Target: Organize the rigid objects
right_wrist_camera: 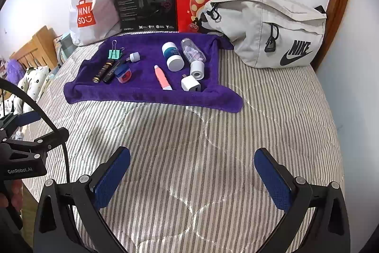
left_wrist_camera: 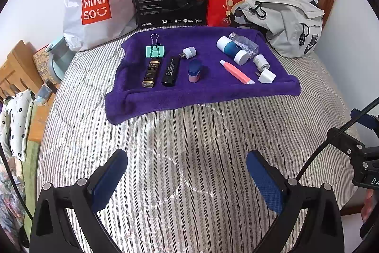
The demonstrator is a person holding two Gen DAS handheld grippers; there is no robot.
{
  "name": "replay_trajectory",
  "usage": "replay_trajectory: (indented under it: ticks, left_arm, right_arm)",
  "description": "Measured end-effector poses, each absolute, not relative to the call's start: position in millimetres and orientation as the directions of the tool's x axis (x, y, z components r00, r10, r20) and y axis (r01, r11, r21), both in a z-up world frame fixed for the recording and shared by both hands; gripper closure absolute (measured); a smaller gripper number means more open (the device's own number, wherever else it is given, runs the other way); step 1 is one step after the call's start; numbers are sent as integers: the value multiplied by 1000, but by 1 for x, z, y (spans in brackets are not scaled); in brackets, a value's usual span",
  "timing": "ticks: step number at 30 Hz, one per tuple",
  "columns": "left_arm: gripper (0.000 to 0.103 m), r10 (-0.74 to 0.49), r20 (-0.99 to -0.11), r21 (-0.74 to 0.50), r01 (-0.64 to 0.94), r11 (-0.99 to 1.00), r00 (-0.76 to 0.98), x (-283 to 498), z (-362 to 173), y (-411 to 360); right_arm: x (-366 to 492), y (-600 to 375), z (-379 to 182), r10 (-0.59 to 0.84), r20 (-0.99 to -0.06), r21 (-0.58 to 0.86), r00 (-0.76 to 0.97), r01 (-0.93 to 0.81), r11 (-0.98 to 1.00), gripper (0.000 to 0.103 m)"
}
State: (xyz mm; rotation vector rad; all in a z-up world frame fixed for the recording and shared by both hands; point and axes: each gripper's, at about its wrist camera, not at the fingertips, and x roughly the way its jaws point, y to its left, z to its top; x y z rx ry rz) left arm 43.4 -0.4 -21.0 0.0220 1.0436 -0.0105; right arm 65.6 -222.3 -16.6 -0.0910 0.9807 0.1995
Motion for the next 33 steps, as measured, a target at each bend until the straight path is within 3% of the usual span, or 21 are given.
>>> replay_trajectory:
  ticks: [33]
  left_arm:
    - [2,-5,-856,9,25,1000,517,43,-19,-1]
  right_arm:
    - [65,-222,-18,131,-833,18,537,-211,977,0]
